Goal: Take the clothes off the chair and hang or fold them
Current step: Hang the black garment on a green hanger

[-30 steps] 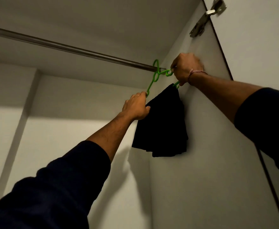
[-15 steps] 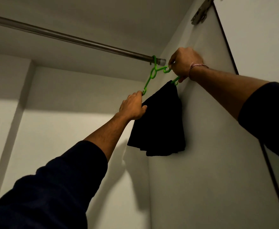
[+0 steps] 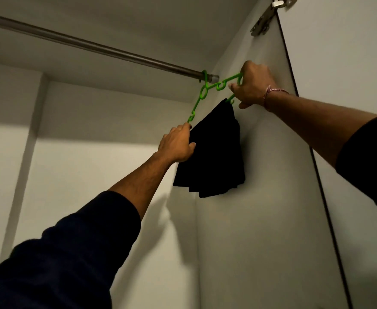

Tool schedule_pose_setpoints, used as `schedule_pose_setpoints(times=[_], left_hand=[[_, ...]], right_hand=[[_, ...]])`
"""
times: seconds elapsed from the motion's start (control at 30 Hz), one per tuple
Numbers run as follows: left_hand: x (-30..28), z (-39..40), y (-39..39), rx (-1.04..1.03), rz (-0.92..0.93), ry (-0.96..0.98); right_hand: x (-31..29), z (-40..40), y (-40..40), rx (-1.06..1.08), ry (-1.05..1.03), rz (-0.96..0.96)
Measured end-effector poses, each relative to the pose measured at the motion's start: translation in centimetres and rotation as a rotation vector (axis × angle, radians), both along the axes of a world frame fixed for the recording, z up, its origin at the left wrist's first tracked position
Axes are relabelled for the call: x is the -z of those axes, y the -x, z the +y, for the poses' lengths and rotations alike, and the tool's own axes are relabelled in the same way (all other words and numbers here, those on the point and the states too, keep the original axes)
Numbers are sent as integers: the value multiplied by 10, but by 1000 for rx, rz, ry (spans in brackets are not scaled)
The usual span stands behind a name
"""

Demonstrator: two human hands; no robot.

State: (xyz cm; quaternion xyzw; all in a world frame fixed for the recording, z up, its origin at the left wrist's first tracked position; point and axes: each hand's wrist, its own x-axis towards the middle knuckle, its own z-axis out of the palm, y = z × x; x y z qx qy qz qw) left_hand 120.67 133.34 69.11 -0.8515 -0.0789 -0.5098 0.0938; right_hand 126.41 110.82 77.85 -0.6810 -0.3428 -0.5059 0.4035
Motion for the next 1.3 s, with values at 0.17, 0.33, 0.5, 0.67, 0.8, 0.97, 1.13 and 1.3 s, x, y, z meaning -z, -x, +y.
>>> schedule_pose_setpoints(times=[0.17,0.33,0.5,0.67,0.8,0.97,1.13,1.3], left_hand=[[34,-33,29,51,5,22],[79,-85,59,127,26,24],[128,-138,81,186,91,64],[180,-203,100,170,167,71],[218,-260,118,190,225,18],[266,-349,149,261,314,2],[326,-449,180,373,415,35],[384,-547,206,545,561,74]], right_hand=[[51,-25,35,21,62,35],[117,-58,73,169,227,22],[187,-96,100,253,469,15],[253,-152,127,319,609,19],[296,-215,151,380,674,42],[359,-309,185,354,729,160],[424,-404,223,315,780,287],[489,-505,260,321,819,446]])
